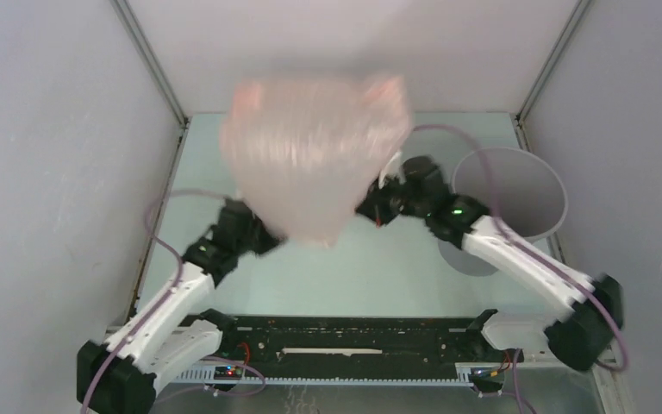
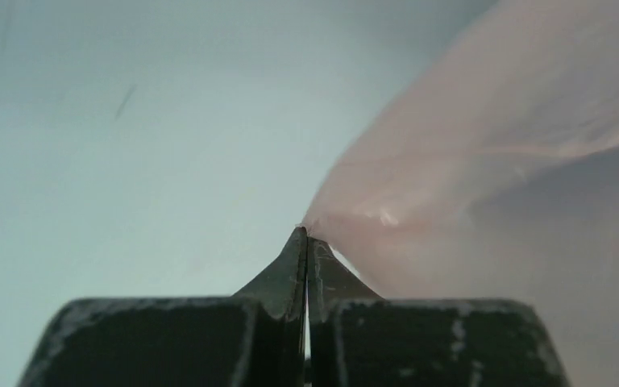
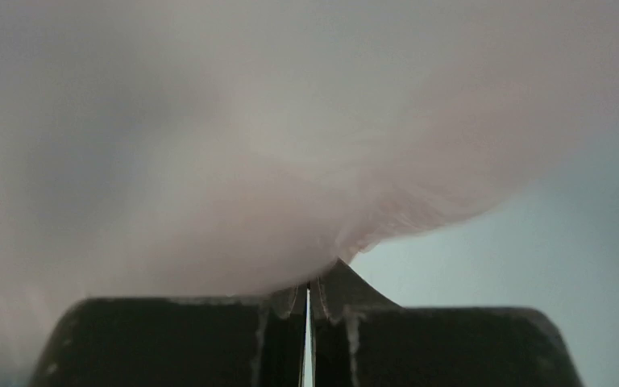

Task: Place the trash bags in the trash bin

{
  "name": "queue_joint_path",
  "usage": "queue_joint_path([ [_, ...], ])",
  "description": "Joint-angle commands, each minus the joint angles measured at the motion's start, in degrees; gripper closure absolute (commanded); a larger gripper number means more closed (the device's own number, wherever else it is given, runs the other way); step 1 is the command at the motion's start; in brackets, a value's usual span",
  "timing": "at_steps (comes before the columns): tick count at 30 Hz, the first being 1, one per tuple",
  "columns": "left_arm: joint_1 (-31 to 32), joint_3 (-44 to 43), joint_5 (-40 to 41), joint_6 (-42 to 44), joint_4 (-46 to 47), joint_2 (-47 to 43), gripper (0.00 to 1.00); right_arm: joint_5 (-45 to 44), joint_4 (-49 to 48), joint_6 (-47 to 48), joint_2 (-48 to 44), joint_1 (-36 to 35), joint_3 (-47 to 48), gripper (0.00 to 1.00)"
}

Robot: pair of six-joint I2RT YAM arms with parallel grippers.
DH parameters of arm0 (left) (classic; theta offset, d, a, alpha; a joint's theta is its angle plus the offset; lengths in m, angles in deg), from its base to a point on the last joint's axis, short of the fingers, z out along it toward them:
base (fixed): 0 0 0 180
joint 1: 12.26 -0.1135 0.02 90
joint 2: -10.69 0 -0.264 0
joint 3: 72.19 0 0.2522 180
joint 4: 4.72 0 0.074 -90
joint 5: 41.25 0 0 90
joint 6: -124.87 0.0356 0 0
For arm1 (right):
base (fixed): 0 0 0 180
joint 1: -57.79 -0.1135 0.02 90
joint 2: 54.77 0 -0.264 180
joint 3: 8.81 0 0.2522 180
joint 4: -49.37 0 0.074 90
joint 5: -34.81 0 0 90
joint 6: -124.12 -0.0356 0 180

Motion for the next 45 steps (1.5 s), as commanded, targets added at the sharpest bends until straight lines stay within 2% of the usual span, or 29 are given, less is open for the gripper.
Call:
queue_joint_path([
  [1, 1.28, 21.03, -5.45, -9.54, -1.29, -5.35, 1.00, 3.45, 4.70, -6.00, 6.89, -1.73, -12.80, 1.00],
  [4, 1.34, 24.18, -4.89, -10.90, -0.68, -11.52, 1.00, 4.11, 3.64, -6.75, 6.28, -3.62, -13.85, 1.00],
  [7, 0.70, 18.13, -3.22, -8.60, -0.73, -10.78, 1.00, 4.54, 3.86, -5.61, 5.70, -2.77, -9.18, 1.00],
  [11, -1.36, -8.57, -6.42, -1.04, -4.92, 0.87, 1.00, 5.10, 12.27, -2.50, 9.17, 1.03, 9.59, 1.00],
  [14, -1.43, -33.82, -6.26, 4.59, -12.08, 10.12, 1.00, 4.73, 20.74, -0.65, 13.38, 3.26, 30.70, 1.00],
  [16, -1.47, -47.23, -6.68, 5.90, -13.79, 13.97, 1.00, 4.00, 24.52, 0.34, 15.44, 3.48, 43.80, 1.00],
  [18, -1.47, -54.60, -6.71, 6.19, -13.05, 15.42, 1.00, 3.00, 23.94, 1.31, 15.36, 2.63, 51.46, 1.00],
  [19, -1.47, -55.46, -6.24, 6.27, -12.41, 15.14, 1.00, 2.32, 22.03, 1.81, 13.51, 2.00, 50.72, 1.00],
  [21, -1.46, -51.69, -3.68, 6.09, -11.36, 13.09, 1.00, 1.09, 16.34, 2.15, 8.98, 1.10, 42.29, 1.00],
  [23, -1.47, -41.75, -0.60, 4.88, -11.69, 9.11, 1.00, -0.22, 9.70, 0.53, 3.98, 1.31, 28.79, 1.00],
  [25, -1.53, -29.15, 0.59, 3.14, -12.34, 6.10, 1.00, -0.21, 6.11, -2.56, 0.76, 2.32, 15.84, 1.00],
  [28, -1.56, -6.16, -3.04, -0.40, -10.15, 2.50, 1.00, 1.46, 6.43, -8.26, 1.04, 3.67, 0.58, 1.00],
  [30, -1.56, 7.83, -6.37, -3.16, -8.15, -0.12, 1.00, 3.80, 9.94, -11.26, 3.93, 3.91, -4.01, 1.00],
  [32, -1.56, 13.61, -6.76, -5.05, -7.98, -4.47, 1.00, 6.28, 14.62, -12.65, 6.78, 3.79, -3.66, 1.00],
  [35, -1.56, 13.66, -3.61, -5.07, -8.90, -11.46, 1.00, 11.13, 18.96, -15.14, 8.92, 5.28, 0.99, 1.00],
  [37, -1.64, 10.88, -2.64, -4.17, -8.95, -12.60, 1.00, 15.82, 21.13, -17.53, 10.78, 6.75, 5.75, 1.00],
  [41, -1.65, 3.10, -7.00, -1.20, -8.69, -6.82, 1.00, 23.48, 21.47, -20.72, 12.41, 6.96, 13.85, 0.97],
  [45, -1.65, -3.21, -9.13, 0.52, -8.75, -2.87, 1.00, 26.23, 23.67, -18.88, 13.31, 8.50, 18.41, 0.95],
])
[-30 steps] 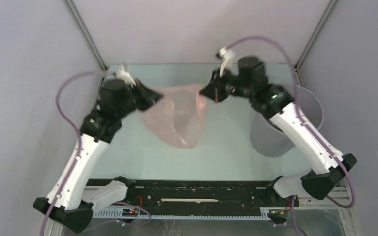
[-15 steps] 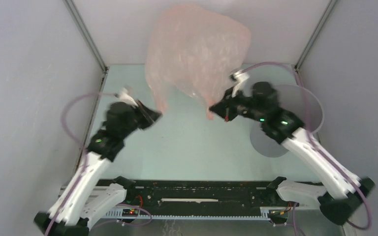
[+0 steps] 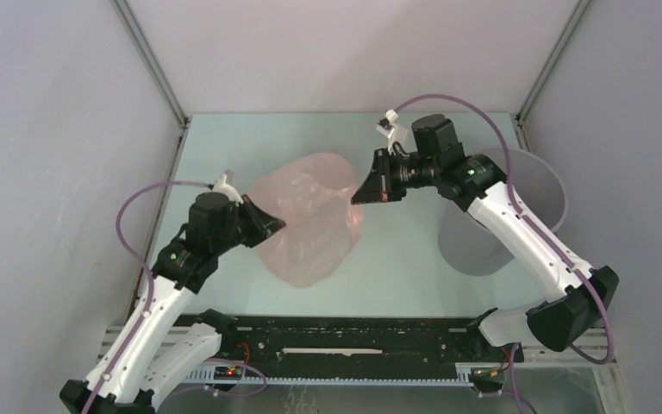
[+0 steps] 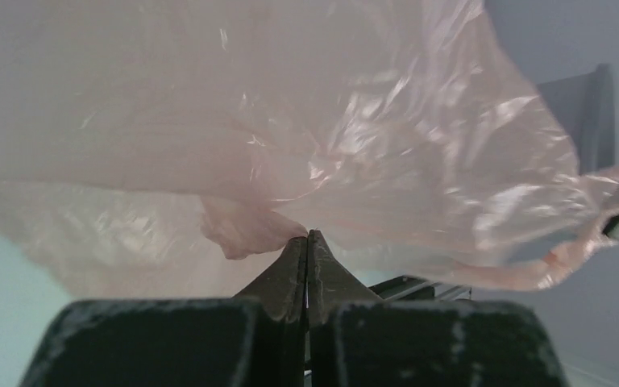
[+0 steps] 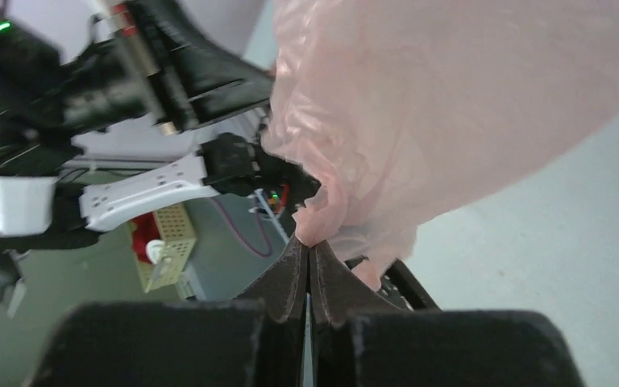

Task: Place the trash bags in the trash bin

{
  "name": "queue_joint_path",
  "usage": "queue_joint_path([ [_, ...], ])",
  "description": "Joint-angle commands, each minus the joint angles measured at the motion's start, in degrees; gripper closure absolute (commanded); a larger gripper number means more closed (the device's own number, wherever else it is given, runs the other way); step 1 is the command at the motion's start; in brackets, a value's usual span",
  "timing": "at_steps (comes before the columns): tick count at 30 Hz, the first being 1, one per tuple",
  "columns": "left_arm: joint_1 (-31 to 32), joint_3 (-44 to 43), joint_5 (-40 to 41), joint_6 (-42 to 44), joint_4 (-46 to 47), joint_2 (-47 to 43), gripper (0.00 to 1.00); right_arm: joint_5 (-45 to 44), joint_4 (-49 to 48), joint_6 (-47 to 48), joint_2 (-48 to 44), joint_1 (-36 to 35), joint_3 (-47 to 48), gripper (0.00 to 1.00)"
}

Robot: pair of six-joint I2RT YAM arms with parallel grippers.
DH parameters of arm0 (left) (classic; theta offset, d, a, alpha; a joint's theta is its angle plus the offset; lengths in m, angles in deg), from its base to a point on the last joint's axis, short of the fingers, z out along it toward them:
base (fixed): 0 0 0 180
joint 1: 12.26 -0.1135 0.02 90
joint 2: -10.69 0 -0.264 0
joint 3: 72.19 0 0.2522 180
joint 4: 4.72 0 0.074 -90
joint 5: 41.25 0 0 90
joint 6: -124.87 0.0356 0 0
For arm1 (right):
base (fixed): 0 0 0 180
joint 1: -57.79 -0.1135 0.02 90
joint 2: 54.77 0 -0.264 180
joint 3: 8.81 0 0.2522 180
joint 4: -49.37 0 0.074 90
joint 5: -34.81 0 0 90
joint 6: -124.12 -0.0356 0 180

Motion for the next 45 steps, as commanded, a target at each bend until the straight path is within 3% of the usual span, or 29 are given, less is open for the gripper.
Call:
queue_joint_path([
  [1, -0.31, -6.47, -3.62, 2.94, 2.54, 3.13, 1.00, 8.20, 2.68, -0.55, -0.46, 2.63, 4.06, 0.96],
  [5, -0.31, -9.95, -8.99, 2.59, 5.22, 3.87, 1.00, 17.17, 0.31, -1.09, -0.44, 6.17, 3.34, 0.91],
  [8, -0.31, -12.45, -12.33, 1.61, 5.97, 5.12, 1.00, 18.29, -2.63, -2.24, -1.62, 6.25, 1.63, 0.69],
  [11, -0.30, -13.43, -14.85, -0.87, 7.96, 5.58, 1.00, 14.53, -4.51, -2.88, -3.86, 6.23, -1.20, 0.50],
  [14, -0.25, -14.05, -15.81, -3.99, 10.33, 5.55, 1.00, 3.84, -0.10, -0.57, -5.91, 6.04, -2.54, 0.36],
  [17, -0.23, -14.20, -16.28, -7.13, 13.03, 5.50, 1.00, 0.45, 2.14, 2.10, -7.65, 5.71, -4.28, 0.30],
  [21, -0.15, -13.45, -17.16, -11.36, 17.29, 5.57, 1.00, 2.37, -9.20, 0.15, -11.50, 3.92, -11.31, 0.18],
  [28, 0.32, -13.46, -17.60, -15.54, 21.85, 6.96, 1.00, -2.71, -26.05, -2.27, -11.87, -4.10, -15.17, 0.15],
  [30, 1.29, -13.27, -16.78, -17.04, 23.95, 7.31, 1.00, -7.66, -28.70, -2.88, -11.39, -7.01, -15.16, 0.09],
  [33, 4.17, -13.33, -14.73, -18.44, 26.47, 8.58, 1.00, -15.31, -32.04, -3.05, -10.08, -11.53, -15.11, 0.07],
  [38, 9.04, -15.37, -11.78, -19.38, 29.04, 11.67, 1.00, -24.87, -35.37, -0.78, -8.78, -16.13, -15.11, 0.06],
  [45, 10.82, -16.54, -9.87, -21.63, 30.83, 13.79, 1.00, -41.54, -33.79, 6.54, -10.72, -22.62, -14.88, 0.05],
])
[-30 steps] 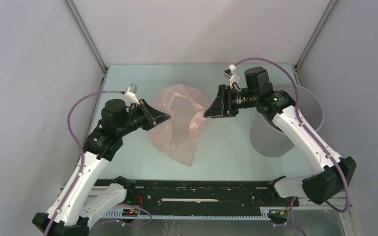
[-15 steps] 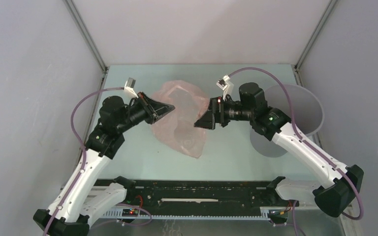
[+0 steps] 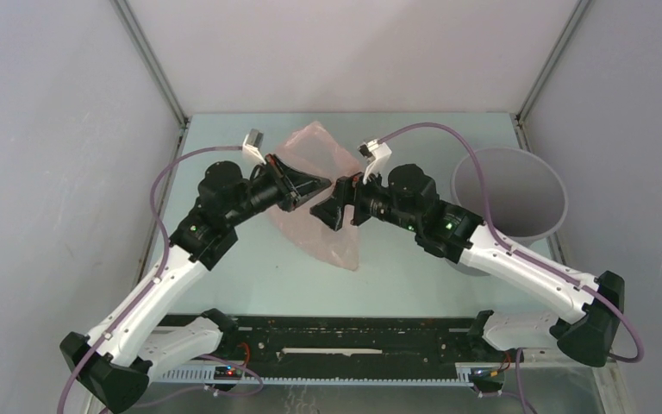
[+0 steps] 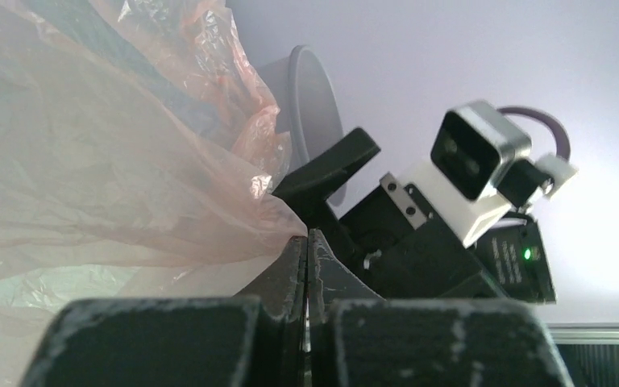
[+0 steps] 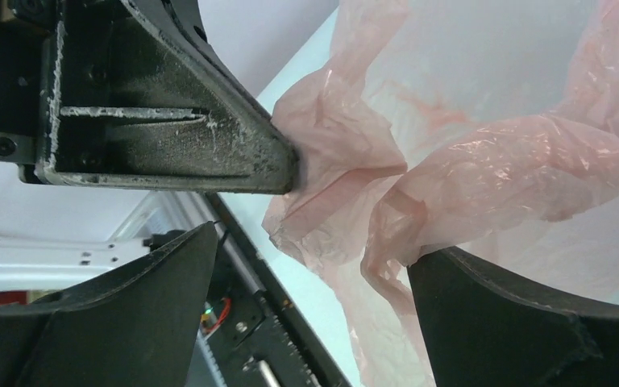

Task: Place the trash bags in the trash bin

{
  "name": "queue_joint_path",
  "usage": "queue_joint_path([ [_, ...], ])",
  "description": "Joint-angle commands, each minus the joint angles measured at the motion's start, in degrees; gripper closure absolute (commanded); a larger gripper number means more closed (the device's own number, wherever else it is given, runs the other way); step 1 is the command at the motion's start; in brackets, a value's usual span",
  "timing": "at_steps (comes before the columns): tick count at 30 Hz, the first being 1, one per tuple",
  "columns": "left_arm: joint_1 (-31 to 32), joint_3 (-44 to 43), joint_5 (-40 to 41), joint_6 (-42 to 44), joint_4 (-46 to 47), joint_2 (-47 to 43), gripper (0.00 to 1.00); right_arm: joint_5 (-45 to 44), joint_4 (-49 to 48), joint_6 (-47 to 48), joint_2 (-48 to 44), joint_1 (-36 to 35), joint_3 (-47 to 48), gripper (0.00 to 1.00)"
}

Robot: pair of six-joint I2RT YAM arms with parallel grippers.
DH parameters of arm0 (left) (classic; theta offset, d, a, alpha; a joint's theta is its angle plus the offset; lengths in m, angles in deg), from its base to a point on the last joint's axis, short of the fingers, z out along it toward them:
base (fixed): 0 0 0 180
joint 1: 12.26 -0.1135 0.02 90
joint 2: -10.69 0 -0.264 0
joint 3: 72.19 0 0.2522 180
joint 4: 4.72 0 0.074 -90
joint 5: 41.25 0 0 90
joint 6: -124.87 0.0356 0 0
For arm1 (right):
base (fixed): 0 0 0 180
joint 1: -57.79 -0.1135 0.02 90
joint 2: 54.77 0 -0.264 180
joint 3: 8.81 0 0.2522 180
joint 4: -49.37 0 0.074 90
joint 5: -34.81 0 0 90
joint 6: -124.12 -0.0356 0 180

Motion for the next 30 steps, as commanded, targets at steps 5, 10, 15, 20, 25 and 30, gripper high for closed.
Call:
queue_joint_path([
  [5, 1.44, -4.32, 1.26, -3.36, 6.52, 1.08, 1.00, -18.29, -3.32, 8.27, -0.86, -4.86, 0.76, 0.06],
  [10, 1.62, -4.73, 0.22, -3.58, 6.53, 1.77, 1.00, -20.63, -4.63, 10.17, 1.23, -5.05, 0.83, 0.06],
  [15, 1.61, -4.40, 0.72, -3.60, 6.53, 1.22, 1.00, -19.25, -7.45, 10.60, 2.36, -5.16, 0.86, 0.14],
  [20, 1.57, -5.62, 0.51, -3.25, 6.34, 1.79, 0.92, -19.59, -7.50, 10.48, 2.26, -5.18, 0.80, 0.60],
  [25, 1.42, -9.62, 0.81, 3.07, 2.41, 1.05, 0.41, -18.70, -6.02, 11.13, 0.07, -3.69, 0.88, 1.00],
  [30, 1.34, -14.97, 0.63, 13.06, -1.00, -0.86, 0.08, -19.41, 0.89, 11.12, -5.79, -0.37, 2.33, 1.00],
])
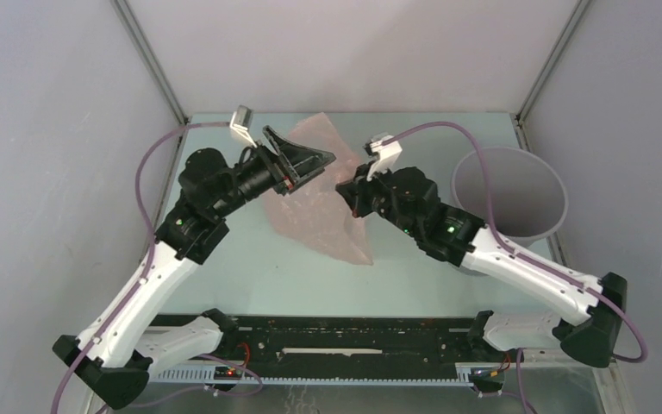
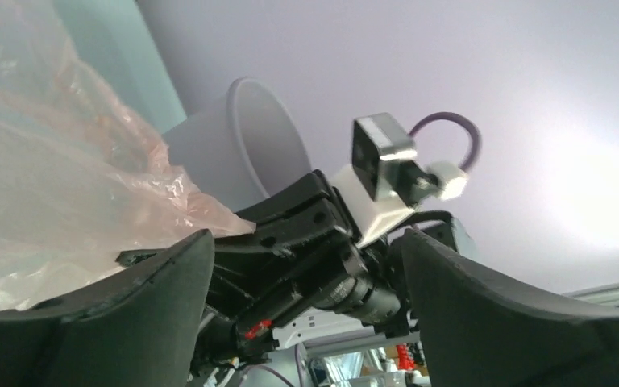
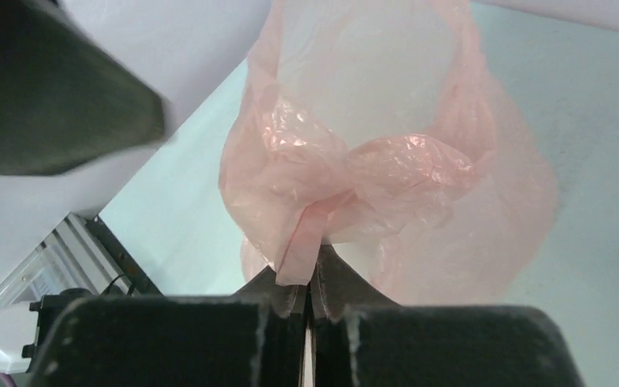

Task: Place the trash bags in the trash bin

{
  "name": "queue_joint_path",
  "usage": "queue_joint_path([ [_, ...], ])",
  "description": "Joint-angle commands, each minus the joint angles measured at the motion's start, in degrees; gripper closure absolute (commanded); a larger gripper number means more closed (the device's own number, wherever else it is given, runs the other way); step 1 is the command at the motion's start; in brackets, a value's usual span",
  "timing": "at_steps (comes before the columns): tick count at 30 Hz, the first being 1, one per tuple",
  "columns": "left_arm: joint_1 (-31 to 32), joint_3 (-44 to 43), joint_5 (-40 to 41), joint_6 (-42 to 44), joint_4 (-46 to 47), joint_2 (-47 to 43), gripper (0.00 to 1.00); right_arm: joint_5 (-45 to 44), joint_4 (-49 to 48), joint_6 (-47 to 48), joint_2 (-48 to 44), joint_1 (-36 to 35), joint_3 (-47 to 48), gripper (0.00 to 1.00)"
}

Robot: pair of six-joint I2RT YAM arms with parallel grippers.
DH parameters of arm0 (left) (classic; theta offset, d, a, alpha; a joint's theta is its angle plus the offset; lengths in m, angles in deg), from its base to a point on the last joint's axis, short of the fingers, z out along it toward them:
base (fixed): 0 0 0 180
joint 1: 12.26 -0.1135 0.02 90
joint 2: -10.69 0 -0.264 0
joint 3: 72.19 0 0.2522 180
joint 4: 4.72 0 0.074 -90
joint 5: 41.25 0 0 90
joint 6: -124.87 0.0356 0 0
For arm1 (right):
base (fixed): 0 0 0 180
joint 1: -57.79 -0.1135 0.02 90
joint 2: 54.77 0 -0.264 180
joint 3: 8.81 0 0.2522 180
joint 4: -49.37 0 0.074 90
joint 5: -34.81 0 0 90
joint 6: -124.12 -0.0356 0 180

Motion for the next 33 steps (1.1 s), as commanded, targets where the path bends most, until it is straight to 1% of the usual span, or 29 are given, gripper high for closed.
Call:
queue_joint_path([
  [1, 0.11, -7.04, -0.82, 10.42, -0.96, -2.90, 0.06, -1.28, 5.15, 0.68, -8.10, 3.70, 3.10, 1.00],
  [4, 0.12, -8.45, -1.93, 13.83, -1.57, -3.60, 0.04, -0.99, 10.93, -1.06, -12.40, 7.20, 8.79, 1.00],
  [7, 0.14, -8.90, -0.98, 16.27, -2.67, -4.44, 0.04, -0.95, 16.79, -2.16, -15.82, 10.55, 16.89, 1.00],
  [9, 0.07, -9.08, 0.39, 17.51, -3.45, -4.63, 0.04, -2.87, 20.31, -1.47, -17.64, 11.75, 22.36, 1.00],
  [13, 0.12, -9.07, 1.06, 17.49, -3.05, -3.27, 0.04, -11.73, 26.24, 3.56, -20.67, 11.98, 32.47, 1.00],
  [17, 0.26, -9.82, -1.10, 15.85, -1.55, 0.18, 0.05, -20.15, 32.11, 8.93, -22.76, 11.95, 40.40, 1.00],
  [19, 0.40, -10.74, -1.92, 15.34, -0.89, 1.92, 0.05, -24.91, 34.26, 10.01, -24.38, 11.91, 40.84, 1.00],
  [21, 0.78, -11.85, -2.28, 15.07, -0.29, 3.55, 0.05, -28.76, 35.19, 10.36, -26.58, 11.60, 38.84, 1.00],
  [28, 3.30, -15.10, -3.51, 14.69, 0.94, 9.72, 0.06, -36.44, 36.97, 7.11, -33.44, 6.70, 28.81, 1.00],
  [31, 6.37, -16.32, -2.83, 15.26, 0.88, 13.56, 0.08, -37.70, 38.68, 7.03, -33.89, 5.82, 29.14, 1.00],
  [33, 9.88, -17.70, -1.45, 15.43, 0.83, 17.02, 0.10, -38.32, 39.61, 7.95, -33.38, 5.76, 30.91, 1.00],
])
